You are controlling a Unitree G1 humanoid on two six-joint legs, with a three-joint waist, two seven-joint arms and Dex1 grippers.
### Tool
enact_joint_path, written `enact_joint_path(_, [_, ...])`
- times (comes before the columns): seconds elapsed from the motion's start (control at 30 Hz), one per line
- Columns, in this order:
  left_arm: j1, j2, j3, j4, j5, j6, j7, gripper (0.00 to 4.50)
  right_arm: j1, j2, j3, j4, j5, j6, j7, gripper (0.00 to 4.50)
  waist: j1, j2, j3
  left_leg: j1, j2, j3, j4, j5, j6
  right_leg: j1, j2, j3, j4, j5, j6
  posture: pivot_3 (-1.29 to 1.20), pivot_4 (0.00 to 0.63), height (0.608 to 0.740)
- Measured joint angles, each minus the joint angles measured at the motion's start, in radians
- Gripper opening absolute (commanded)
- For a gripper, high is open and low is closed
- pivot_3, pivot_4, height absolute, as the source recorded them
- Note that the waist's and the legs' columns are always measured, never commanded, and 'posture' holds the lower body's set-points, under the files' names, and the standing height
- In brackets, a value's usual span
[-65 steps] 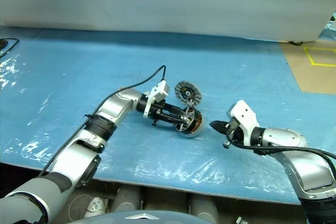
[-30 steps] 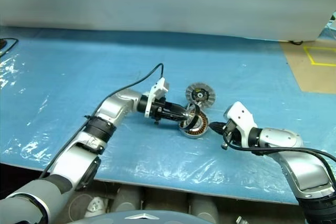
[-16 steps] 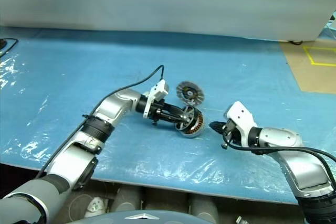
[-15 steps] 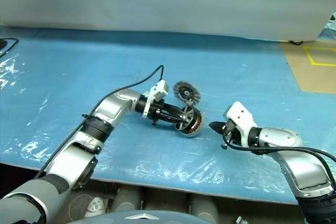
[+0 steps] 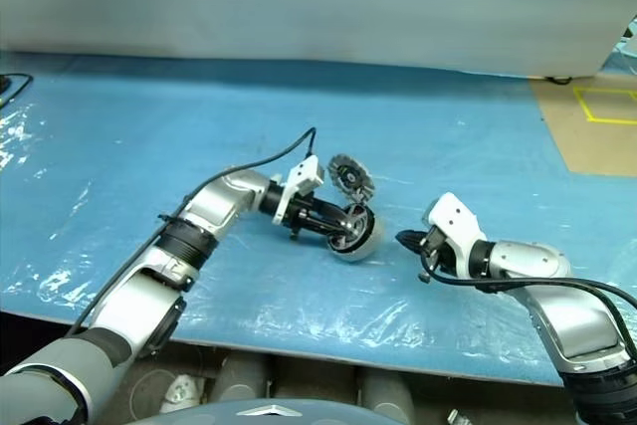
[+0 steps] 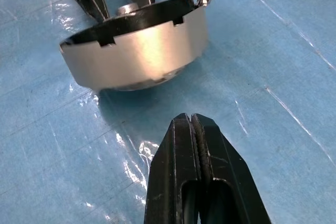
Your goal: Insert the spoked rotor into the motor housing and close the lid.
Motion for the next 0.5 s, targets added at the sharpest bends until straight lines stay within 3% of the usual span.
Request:
enact_joint_path(0.1, [0.0, -0.001, 0.002, 0.003, 0.0, 0.009, 0.004, 2.38, -0.004, 0.0, 0.0, 0.007, -0.002, -0.002, 0.001, 0.0, 0.0, 0.0, 0.0, 0.0, 0.0, 0.0, 0.0, 0.0, 0.0, 0.0, 0.0, 0.0, 0.0, 0.0, 0.0, 0.0, 0.15, 0.74])
enact_joint_path(0.3, [0.001, -0.018, 0.045, 0.019, -0.023, 0.034, 0.036, 4.47, -0.014, 0.0, 0.0, 0.012, -0.007, -0.012, 0.005, 0.0, 0.003, 0.0, 0.0, -0.001, 0.0, 0.0, 0.0, 0.0, 0.0, 0.0, 0.0, 0.0, 0.0, 0.0, 0.0, 0.0, 0.15, 0.74])
enact_joint_path(0.47, [-0.002, -0.042, 0.096, 0.011, -0.068, 0.061, 0.05, 4.47, -0.015, 0.0, 0.0, 0.022, -0.009, -0.014, 0.008, 0.0, 0.003, 0.0, 0.0, -0.001, 0.0, 0.0, 0.0, 0.0, 0.0, 0.0, 0.0, 0.0, 0.0, 0.0, 0.0, 0.0, 0.15, 0.74])
enact_joint_path(0.5, [-0.002, -0.046, 0.104, 0.007, -0.081, 0.07, 0.05, 4.28, -0.015, 0.0, 0.0, 0.024, -0.01, -0.016, 0.008, 0.0, 0.003, 0.0, 0.0, -0.001, 0.0, 0.0, 0.0, 0.0, 0.0, 0.0, 0.0, 0.0, 0.0, 0.0, 0.0, 0.0, 0.15, 0.74])
